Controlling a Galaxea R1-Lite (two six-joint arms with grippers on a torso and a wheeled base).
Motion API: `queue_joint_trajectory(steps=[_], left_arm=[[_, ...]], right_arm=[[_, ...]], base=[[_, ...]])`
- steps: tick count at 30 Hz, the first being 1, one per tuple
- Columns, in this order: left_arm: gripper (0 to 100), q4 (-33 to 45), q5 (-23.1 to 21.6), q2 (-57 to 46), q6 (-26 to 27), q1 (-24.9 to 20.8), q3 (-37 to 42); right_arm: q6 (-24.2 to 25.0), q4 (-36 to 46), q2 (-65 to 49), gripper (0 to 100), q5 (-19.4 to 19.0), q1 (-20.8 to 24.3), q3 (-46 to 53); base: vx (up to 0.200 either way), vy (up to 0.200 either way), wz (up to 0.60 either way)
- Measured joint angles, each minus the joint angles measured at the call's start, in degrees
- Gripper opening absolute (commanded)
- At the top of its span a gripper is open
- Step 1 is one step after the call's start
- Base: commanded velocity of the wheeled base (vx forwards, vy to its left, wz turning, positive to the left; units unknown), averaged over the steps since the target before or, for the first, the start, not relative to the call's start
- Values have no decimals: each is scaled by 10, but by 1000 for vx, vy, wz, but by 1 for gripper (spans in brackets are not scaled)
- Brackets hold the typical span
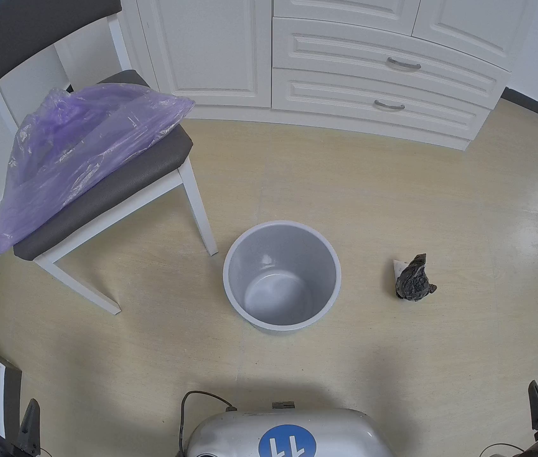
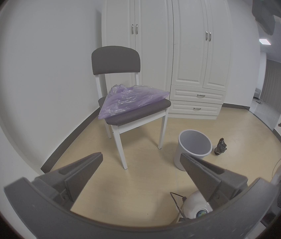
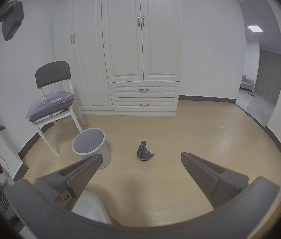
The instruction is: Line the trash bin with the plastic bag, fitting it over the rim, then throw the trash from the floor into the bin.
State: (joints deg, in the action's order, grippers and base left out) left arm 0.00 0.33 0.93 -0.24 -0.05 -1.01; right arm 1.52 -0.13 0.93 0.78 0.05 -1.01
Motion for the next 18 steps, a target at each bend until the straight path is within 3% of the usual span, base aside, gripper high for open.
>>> queue_joint_trajectory(steps=[18], left_arm=[[100, 0, 0, 0, 0, 0, 0]], right_arm=[[2, -1, 0, 100, 0, 1, 0]], base=[[0, 0, 0]])
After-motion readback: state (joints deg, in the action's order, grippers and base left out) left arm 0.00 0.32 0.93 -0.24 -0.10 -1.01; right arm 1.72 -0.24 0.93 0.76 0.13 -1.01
